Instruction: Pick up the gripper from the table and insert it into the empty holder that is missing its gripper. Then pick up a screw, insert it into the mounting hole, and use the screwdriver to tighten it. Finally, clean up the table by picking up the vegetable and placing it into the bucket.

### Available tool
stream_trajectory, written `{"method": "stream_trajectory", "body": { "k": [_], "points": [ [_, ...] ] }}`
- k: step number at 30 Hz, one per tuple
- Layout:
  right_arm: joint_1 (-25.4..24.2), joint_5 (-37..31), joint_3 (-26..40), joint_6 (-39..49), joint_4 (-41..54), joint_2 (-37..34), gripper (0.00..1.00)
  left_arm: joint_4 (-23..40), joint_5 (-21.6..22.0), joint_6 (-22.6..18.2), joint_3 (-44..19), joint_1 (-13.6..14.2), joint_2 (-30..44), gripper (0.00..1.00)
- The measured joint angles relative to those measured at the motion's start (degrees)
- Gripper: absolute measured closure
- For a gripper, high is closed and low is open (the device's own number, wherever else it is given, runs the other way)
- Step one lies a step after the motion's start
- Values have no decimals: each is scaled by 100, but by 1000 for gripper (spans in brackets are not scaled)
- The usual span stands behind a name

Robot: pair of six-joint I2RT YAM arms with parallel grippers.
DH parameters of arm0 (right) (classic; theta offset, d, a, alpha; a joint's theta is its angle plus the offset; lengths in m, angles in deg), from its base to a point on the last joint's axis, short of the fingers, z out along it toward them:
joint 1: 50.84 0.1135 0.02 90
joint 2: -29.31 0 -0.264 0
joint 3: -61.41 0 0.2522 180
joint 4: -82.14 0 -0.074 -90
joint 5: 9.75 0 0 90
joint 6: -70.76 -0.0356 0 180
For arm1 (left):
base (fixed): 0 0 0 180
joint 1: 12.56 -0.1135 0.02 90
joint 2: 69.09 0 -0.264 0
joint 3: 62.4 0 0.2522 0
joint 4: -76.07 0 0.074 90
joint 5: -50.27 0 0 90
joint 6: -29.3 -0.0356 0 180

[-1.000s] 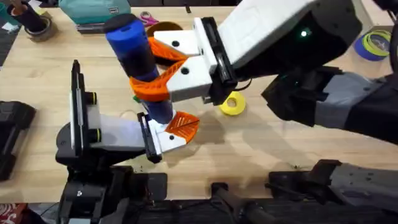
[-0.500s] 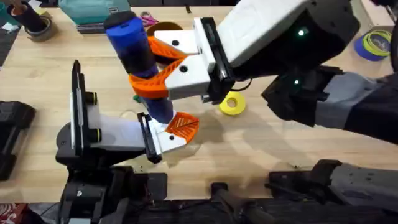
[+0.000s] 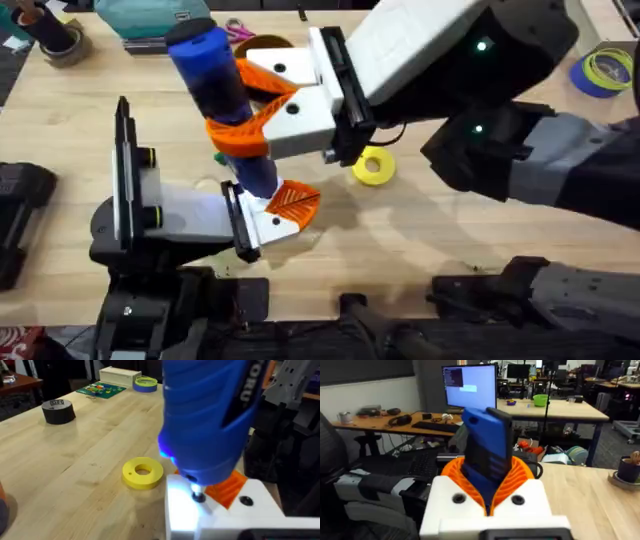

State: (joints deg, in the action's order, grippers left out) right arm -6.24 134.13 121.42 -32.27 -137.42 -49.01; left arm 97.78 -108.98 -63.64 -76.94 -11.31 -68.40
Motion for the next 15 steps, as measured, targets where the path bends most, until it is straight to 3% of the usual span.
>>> {"method": "stream_trajectory", "body": {
  "k": [15],
  "points": [
    [2,241,262,82,348,-17,978,-2,7,-35,0,0,-7,996]
  ]
}}
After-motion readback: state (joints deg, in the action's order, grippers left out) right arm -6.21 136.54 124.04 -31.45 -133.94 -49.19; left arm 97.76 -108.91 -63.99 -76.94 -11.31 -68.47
